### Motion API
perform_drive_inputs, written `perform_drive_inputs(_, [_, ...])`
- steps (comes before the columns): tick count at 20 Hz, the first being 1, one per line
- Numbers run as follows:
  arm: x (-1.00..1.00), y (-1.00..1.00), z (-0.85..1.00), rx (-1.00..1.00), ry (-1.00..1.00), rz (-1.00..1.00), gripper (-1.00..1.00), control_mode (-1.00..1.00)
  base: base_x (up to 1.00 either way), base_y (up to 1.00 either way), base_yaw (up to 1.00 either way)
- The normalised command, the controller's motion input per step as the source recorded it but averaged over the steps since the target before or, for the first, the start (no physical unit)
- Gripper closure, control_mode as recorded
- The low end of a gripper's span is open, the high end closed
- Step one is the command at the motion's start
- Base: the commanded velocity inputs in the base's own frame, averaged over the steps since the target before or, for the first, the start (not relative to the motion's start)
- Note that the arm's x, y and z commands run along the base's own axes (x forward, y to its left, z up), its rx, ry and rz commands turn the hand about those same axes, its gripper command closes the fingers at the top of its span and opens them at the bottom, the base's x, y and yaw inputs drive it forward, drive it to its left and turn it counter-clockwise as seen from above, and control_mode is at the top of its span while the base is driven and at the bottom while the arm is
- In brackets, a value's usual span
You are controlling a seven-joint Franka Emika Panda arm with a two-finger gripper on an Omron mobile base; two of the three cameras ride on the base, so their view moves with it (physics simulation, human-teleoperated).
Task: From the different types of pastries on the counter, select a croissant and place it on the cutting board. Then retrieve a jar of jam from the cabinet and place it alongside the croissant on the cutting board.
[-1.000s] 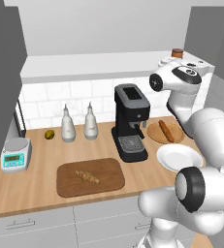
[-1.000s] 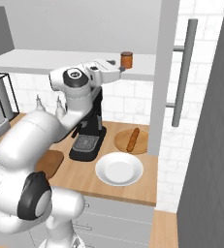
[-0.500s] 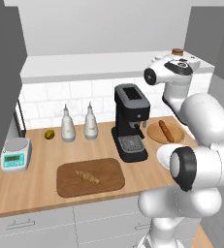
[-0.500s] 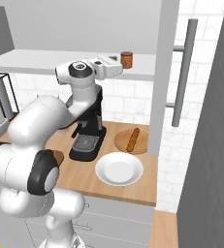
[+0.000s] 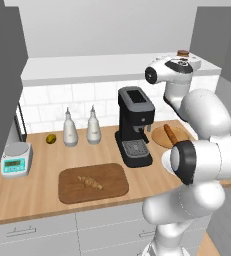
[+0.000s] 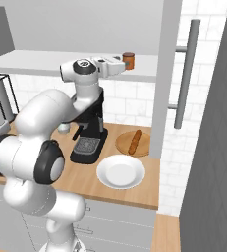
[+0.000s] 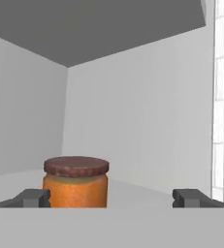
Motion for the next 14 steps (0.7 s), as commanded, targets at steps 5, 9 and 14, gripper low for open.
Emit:
perform_drive_inputs(5, [0.21,0.00,0.00,0.00,0.03,0.00,-1.00,-1.00,0.00,0.00,0.00])
perform_drive_inputs(9, [0.22,0.00,0.00,0.00,0.02,0.00,-1.00,-1.00,0.00,0.00,0.00])
perform_drive_inputs(14, [0.22,0.00,0.00,0.00,0.02,0.00,-1.00,-1.00,0.00,0.00,0.00])
